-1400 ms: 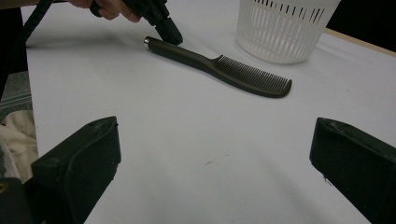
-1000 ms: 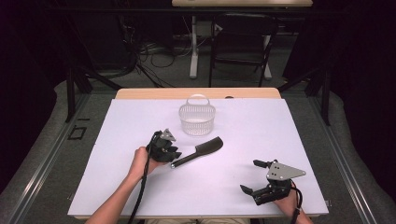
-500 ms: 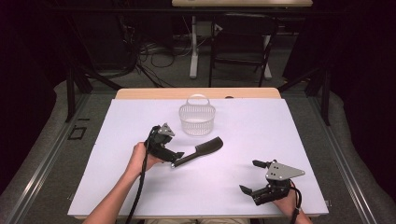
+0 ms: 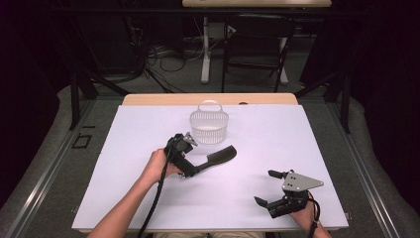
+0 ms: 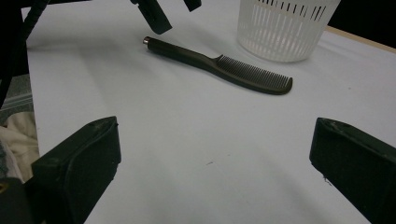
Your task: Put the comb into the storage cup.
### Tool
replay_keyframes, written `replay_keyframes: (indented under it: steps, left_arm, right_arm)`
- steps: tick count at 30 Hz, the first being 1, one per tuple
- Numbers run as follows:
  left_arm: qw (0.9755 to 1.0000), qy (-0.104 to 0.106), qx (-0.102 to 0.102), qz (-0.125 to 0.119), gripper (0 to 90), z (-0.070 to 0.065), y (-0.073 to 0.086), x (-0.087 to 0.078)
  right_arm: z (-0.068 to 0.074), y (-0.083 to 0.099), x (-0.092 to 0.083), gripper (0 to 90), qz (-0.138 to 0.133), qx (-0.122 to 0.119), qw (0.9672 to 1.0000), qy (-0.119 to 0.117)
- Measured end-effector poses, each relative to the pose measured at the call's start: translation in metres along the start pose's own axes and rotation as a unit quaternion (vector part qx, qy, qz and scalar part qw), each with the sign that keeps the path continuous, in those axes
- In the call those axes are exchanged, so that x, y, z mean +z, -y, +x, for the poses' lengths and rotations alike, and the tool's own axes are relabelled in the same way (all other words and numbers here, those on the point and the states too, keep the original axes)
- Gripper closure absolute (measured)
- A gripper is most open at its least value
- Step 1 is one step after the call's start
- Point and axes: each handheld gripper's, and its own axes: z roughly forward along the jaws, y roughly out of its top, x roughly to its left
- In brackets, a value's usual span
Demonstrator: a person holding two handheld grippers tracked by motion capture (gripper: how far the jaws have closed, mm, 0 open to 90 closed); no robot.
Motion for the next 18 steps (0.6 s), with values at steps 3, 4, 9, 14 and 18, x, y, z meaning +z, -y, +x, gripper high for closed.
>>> replay_keyframes:
  steps: [3, 4, 9, 14, 18]
  left_arm:
    - [0.9998, -0.001, 0.006, 0.019, 0.0, -0.002, -0.006, 0.004]
    - [0.9997, 0.0, 0.007, 0.025, 0.0, -0.004, -0.008, 0.006]
    - [0.9988, -0.006, 0.014, 0.047, 0.3, -0.008, -0.016, 0.013]
    - [0.998, -0.003, 0.021, 0.059, 6.1, -0.01, -0.022, 0.017]
    - [0.9974, 0.003, 0.025, 0.067, 16.5, -0.011, -0.024, 0.021]
  right_arm:
    - [0.0, 0.0, 0.0, 1.6, 0.0, 0.002, 1.0, 0.0]
    - [0.0, 0.0, 0.0, 1.6, 0.0, 0.002, 1.0, 0.0]
    - [0.0, 0.0, 0.0, 1.7, 0.002, -0.001, 1.0, 0.0]
    - [-0.001, 0.0, 0.0, 1.7, 0.002, 0.002, 1.0, 0.0]
    - [-0.001, 0.0, 0.001, 1.7, 0.003, 0.0, 1.0, -0.001]
